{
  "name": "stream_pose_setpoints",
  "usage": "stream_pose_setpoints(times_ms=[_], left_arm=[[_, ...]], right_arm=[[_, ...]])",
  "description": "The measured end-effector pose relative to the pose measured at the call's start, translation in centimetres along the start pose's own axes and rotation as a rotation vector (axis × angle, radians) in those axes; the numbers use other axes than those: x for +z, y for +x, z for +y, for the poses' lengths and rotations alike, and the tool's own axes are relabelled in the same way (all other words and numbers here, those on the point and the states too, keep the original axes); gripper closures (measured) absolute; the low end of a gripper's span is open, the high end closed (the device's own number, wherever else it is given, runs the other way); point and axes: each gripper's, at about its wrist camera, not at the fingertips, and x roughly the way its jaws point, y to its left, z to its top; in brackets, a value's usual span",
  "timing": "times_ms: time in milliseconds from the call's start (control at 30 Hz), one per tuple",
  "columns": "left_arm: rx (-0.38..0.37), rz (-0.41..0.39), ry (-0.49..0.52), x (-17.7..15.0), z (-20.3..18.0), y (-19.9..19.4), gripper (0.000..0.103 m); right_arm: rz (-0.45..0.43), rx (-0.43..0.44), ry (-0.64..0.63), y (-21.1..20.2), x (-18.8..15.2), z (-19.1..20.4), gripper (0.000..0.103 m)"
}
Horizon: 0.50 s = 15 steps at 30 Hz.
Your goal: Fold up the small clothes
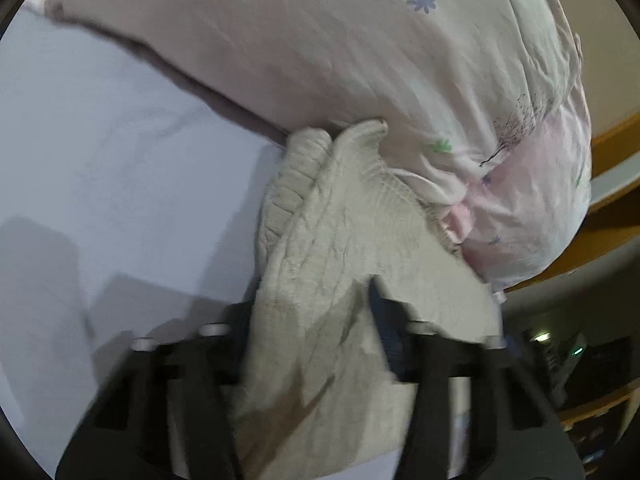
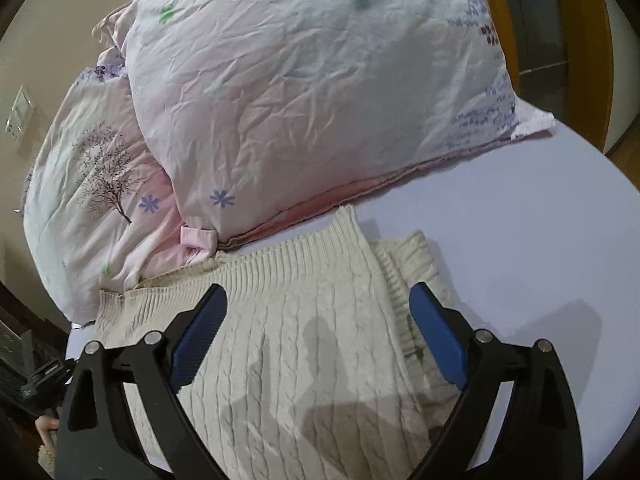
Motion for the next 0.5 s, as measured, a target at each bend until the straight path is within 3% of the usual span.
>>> stream_pose_setpoints(times_ms=[67, 133, 233, 333, 433, 500], left_arm=[[-0.096, -0.003, -0.084, -0.3, 0.3, 0.1, 0.085], [-0.150, -0.030, -0.080, -0.5, -1.3, -0.6, 0.087], [-0.280, -0.065, -0.051, -0.8, -6.1, -1.8, 0.087], [-0.411, -0.049, 0.001, -1.8, -13.1, -0.1, 0.087], [-0.509, 0.074, 0.033, -4.6, -20.5, 6.2, 0.085], [-0.625, 0.259, 0.004, -6.8, -24.0, 12.0, 0.070]], right_arm=[[0.012, 0.011, 0.012, -0.3, -0.4, -0.5, 0.011], [0.012, 0.017, 0.012, -1.1, -1.0, -1.3, 0.011], [-0.028, 0.009, 0.009, -2.8, -1.0, -2.9, 0.011], [-0.089, -0.004, 0.031, -5.0, -0.8, -4.8, 0.011], [-0.126, -0.027, 0.053, -6.5, -0.6, -6.5, 0.011], [-0.123, -0.039, 0.065, -6.9, -0.4, -7.6, 0.011]])
